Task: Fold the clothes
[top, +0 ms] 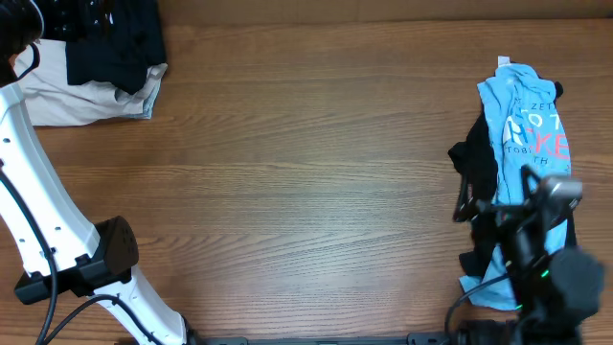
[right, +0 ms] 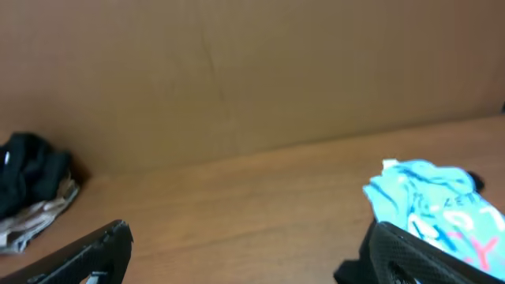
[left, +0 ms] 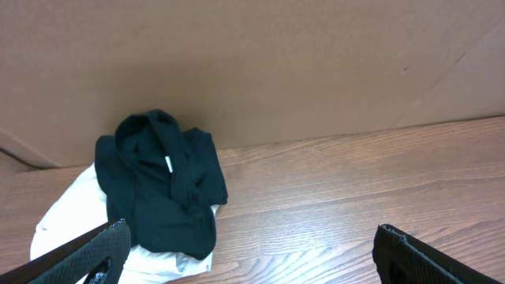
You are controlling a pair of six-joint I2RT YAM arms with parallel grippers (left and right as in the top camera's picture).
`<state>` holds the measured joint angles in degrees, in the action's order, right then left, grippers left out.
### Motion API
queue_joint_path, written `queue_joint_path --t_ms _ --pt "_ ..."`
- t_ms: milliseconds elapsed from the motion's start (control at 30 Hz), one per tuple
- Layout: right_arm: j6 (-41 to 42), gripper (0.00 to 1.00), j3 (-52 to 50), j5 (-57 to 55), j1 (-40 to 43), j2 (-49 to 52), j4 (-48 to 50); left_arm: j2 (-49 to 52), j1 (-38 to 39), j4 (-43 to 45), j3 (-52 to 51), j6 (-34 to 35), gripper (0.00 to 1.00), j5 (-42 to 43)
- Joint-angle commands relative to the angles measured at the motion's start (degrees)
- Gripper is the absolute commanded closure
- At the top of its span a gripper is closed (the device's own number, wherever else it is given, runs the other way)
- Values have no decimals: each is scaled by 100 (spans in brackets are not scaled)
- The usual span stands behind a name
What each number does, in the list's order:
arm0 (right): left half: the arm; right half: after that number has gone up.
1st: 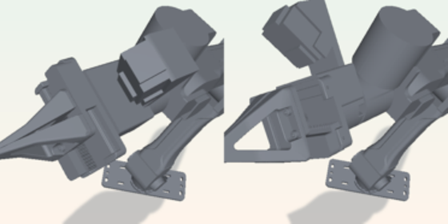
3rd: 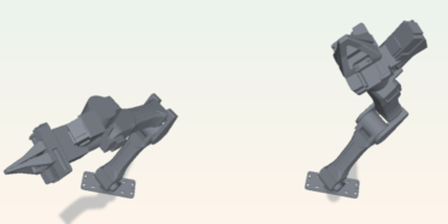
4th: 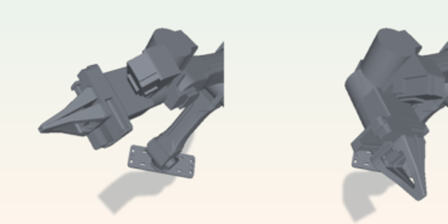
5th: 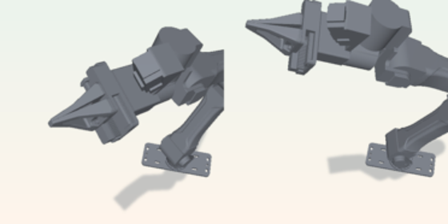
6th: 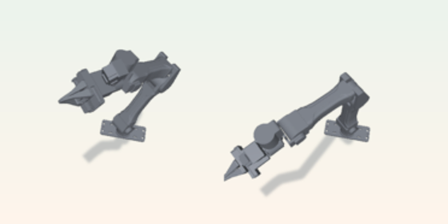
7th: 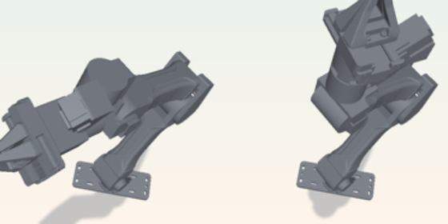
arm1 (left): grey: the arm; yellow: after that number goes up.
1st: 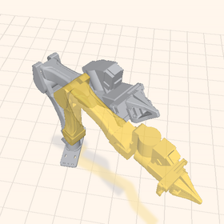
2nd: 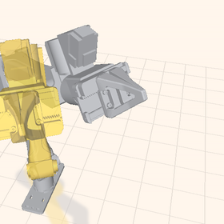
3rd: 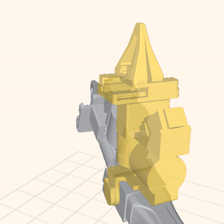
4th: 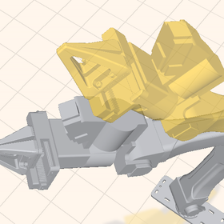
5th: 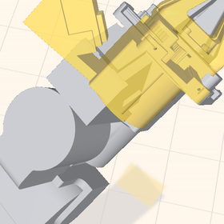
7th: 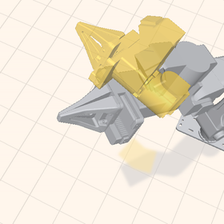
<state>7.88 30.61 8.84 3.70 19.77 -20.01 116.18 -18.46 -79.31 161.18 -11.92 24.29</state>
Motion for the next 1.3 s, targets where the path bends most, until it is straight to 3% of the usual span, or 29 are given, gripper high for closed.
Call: queue_joint_path --t_ms 0,167,367,1267 --pt "-7 0 -1049 184 2 -647 562 17 15 0 -20 81 0 63" --pt "24 0 -2317 192 -129 -1379 1672 17 15 0 -20 81 0 63" --pt "129 0 -3029 168 -155 -1969 1998 17 15 0 -20 81 0 63" --pt "127 0 -3016 168 -195 -1961 1628 17 15 0 -20 81 0 63"
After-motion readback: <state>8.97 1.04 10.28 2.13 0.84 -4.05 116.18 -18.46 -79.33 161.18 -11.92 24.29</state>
